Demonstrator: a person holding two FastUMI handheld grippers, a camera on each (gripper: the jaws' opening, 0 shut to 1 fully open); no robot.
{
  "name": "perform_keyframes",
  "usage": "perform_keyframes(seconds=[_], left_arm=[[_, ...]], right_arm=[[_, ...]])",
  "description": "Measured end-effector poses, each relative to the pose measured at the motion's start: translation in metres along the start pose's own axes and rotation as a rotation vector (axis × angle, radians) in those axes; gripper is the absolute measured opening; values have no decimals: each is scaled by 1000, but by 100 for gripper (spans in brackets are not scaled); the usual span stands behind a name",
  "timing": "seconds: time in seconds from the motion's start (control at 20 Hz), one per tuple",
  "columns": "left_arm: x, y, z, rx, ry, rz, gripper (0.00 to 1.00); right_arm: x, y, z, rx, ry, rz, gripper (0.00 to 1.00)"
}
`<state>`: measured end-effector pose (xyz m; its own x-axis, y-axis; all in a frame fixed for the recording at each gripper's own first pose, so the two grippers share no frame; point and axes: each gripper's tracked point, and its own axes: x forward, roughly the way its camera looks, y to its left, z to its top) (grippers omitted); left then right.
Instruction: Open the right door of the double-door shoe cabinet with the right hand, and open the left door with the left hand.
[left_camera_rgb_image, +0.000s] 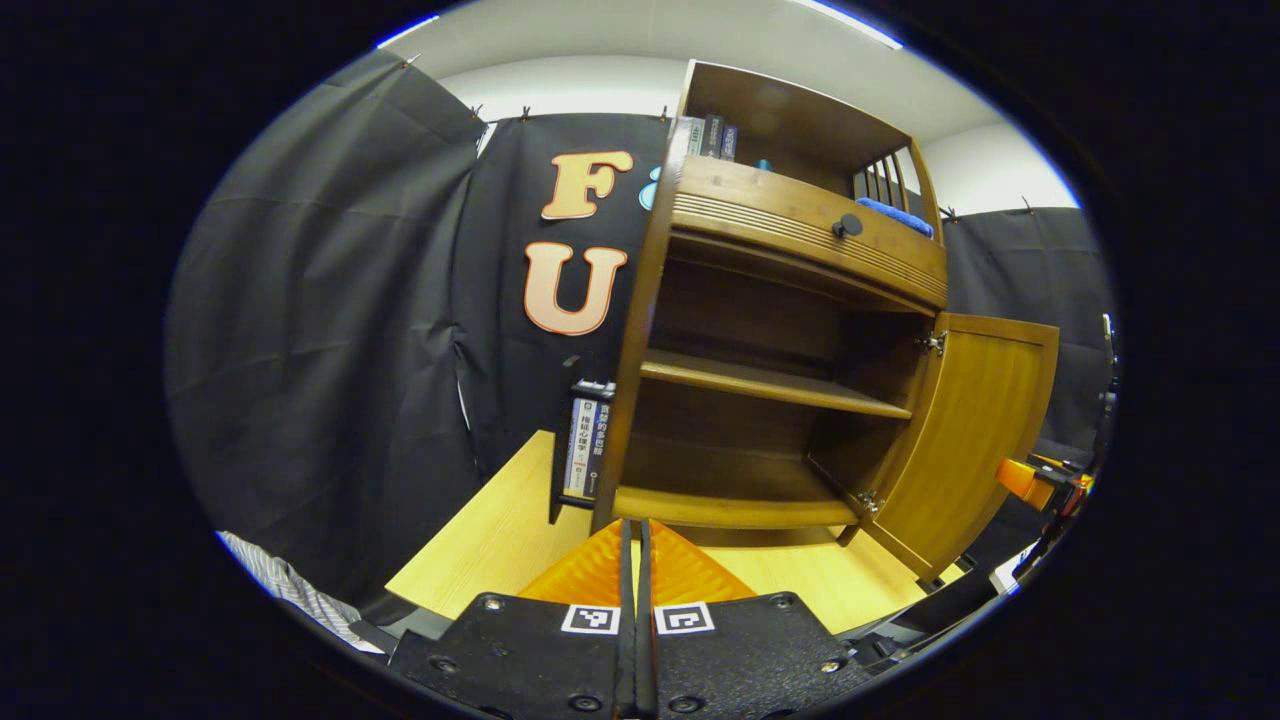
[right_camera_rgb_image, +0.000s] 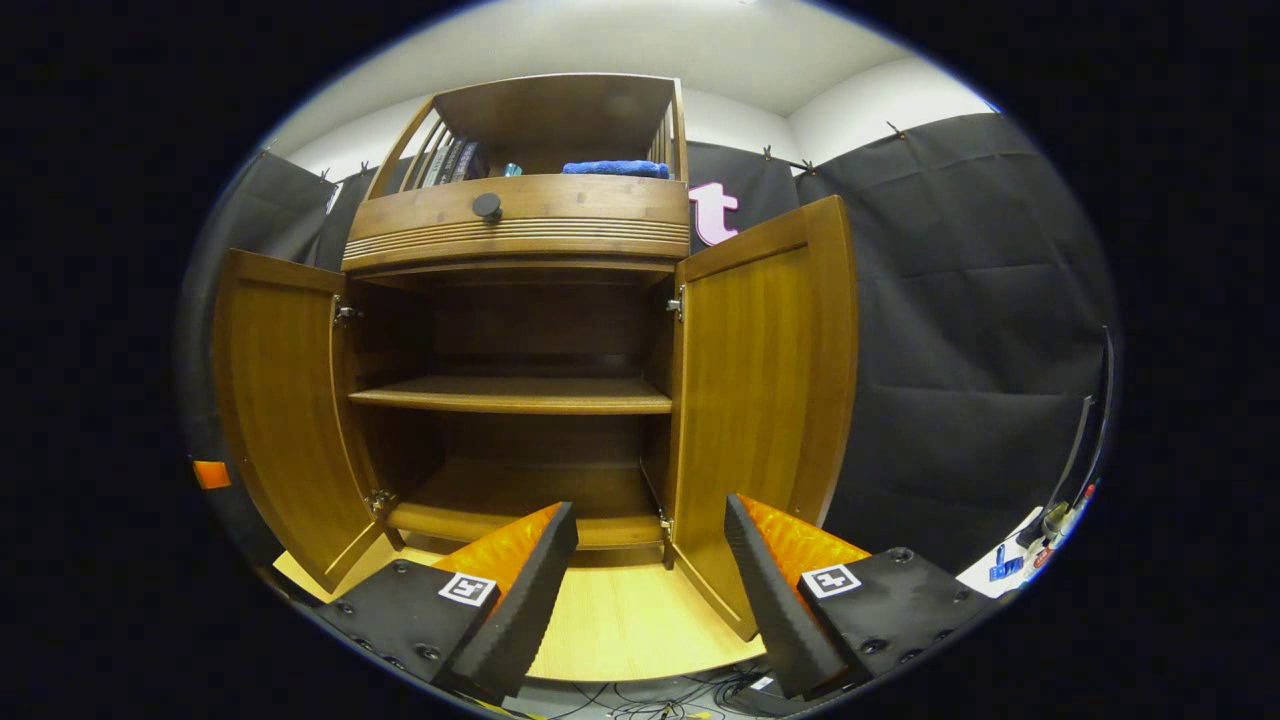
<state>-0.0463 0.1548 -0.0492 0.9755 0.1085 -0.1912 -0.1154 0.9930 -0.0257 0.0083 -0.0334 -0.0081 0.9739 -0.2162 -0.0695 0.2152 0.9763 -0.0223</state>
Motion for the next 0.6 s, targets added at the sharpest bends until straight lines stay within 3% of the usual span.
perform_keyframes(seconds=[0.1, 0.2, 0.3, 0.35, 0.4, 0.55, 0.6], left_arm=[[0, -11, 13, 25, -31, 18, 2], [2, -21, 19, 47, -42, 26, 0], [5, -36, 22, 39, -43, 8, 0], [5, -43, 24, 34, -50, 2, 0], [6, -49, 27, 33, -59, -2, 5], [1, -65, 40, 56, -94, 9, 21], [2, -71, 44, 60, -107, 14, 31]], right_arm=[[2, -12, 5, 0, -7, -5, 89], [3, -23, 9, -3, -9, -15, 100], [4, -33, 13, 1, -14, -19, 100], [5, -39, 16, 3, -16, -22, 94], [5, -44, 17, 4, -17, -25, 89], [4, -59, 23, 1, -23, -29, 89], [2, -64, 26, 1, -25, -29, 89]])
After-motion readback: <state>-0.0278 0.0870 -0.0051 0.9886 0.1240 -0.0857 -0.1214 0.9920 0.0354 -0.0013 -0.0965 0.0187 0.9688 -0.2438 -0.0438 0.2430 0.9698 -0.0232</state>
